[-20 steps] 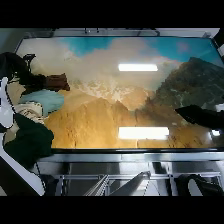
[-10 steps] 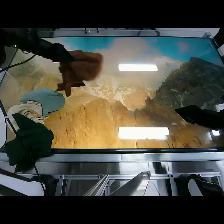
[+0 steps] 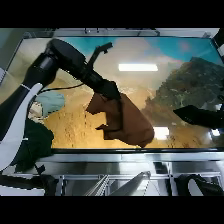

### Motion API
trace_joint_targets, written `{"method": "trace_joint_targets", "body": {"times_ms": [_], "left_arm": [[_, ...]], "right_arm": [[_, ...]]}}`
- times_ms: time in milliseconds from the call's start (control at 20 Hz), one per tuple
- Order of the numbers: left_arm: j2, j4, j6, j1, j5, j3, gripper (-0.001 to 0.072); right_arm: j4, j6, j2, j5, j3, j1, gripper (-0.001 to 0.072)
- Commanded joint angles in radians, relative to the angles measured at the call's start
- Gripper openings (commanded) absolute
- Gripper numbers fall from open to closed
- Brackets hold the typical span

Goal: Fold the shirts.

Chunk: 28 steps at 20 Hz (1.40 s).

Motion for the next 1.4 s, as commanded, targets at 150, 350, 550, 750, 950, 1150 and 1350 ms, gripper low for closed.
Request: {"method": "trace_joint_targets", "body": {"times_ms": [150, 350, 550, 750, 950, 1150, 1350], "left_arm": [[0.013, 0.002, -0.132, 0.101, 0.236, -0.018, 0.0704], [0.185, 0.009, -0.065, 0.27, 0.101, -0.358, 0.0704], [0.227, -0.004, 0.016, 0.463, -0.095, -0.674, 0.0704], [0.08, -0.098, 0.076, 0.631, -0.102, -0.667, 0.0703], [-0.099, -0.113, 0.081, 0.602, -0.122, -0.536, 0.0703], [-0.251, -0.134, 0.048, 0.528, -0.122, -0.372, 0.0702], [-0.353, -0.132, 0.0, 0.427, -0.098, -0.208, 0.0674]], "right_arm": [[-0.005, -0.084, -0.053, 0.092, 0.0, 0.001, 0.0475], [-0.121, -0.014, -0.156, 0.125, -0.029, 0.0, 0.0472], [-0.119, 0.013, -0.28, 0.057, -0.109, -0.001, 0.043], [-0.108, 0.012, -0.321, 0.038, -0.119, -0.001, 0.036], [-0.093, 0.012, -0.319, 0.042, -0.119, 0.0, 0.036], [-0.051, 0.004, -0.317, 0.047, -0.119, 0.0, 0.0359], [-0.044, -0.004, -0.317, 0.073, -0.119, 0.001, 0.0358]]}}
